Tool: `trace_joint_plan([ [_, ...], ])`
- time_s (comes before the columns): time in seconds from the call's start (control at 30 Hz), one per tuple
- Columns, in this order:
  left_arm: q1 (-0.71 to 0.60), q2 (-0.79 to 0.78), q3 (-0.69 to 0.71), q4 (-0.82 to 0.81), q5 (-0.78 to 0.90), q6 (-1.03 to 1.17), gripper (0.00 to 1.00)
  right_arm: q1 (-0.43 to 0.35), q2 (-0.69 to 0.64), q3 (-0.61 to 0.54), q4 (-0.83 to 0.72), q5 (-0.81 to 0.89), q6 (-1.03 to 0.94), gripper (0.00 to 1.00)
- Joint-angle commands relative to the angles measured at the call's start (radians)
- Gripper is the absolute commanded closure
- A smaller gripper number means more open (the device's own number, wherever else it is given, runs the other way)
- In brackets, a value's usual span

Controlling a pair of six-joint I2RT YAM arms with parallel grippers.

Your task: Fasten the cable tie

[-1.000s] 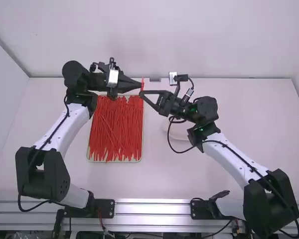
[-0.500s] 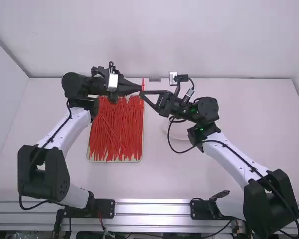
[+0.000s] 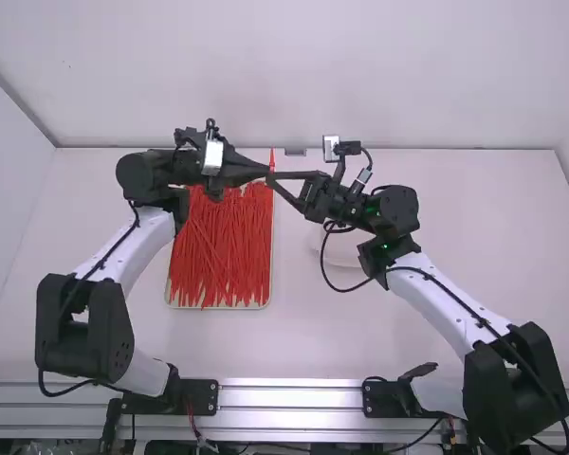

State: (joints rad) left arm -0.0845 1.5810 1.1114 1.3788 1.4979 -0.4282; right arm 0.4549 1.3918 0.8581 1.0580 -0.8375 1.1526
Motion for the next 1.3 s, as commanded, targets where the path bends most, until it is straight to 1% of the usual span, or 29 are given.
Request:
trace_joint_plan([
  [0.0,-0.025,-0.006,-0.018,0.023,0.068,-0.031,0.99,-0.03,0.002,0.027,0.002,0.083,0.003,1.0],
  [0.27,-0.055,-0.006,-0.08,0.123,0.068,-0.067,0.99,-0.032,0.002,0.027,0.014,0.109,0.003,1.0],
  [0.43,-0.055,-0.006,-0.085,0.175,0.068,-0.111,0.98,-0.057,0.002,0.027,0.012,0.098,0.004,1.0],
  [0.57,-0.044,-0.006,-0.084,0.184,0.053,-0.134,0.99,-0.046,0.002,0.027,0.008,0.098,0.003,1.0],
  [0.67,-0.033,-0.006,-0.082,0.159,0.054,-0.133,0.99,-0.041,0.002,0.027,0.009,0.089,0.003,0.93],
  [0.8,-0.01,-0.006,-0.082,0.148,0.048,-0.133,0.98,-0.056,0.002,0.027,0.011,0.041,0.037,0.84],
  [0.97,0.025,-0.006,-0.082,0.151,0.001,-0.16,0.99,-0.069,0.002,0.027,0.019,-0.002,0.059,0.78],
  [1.03,0.033,-0.006,-0.08,0.157,0.005,-0.16,0.99,-0.068,0.002,0.027,0.018,-0.01,0.059,0.72],
  [1.27,0.029,-0.006,-0.08,0.155,0.006,-0.172,0.99,-0.069,0.002,0.027,0.019,-0.027,0.064,0.7],
])
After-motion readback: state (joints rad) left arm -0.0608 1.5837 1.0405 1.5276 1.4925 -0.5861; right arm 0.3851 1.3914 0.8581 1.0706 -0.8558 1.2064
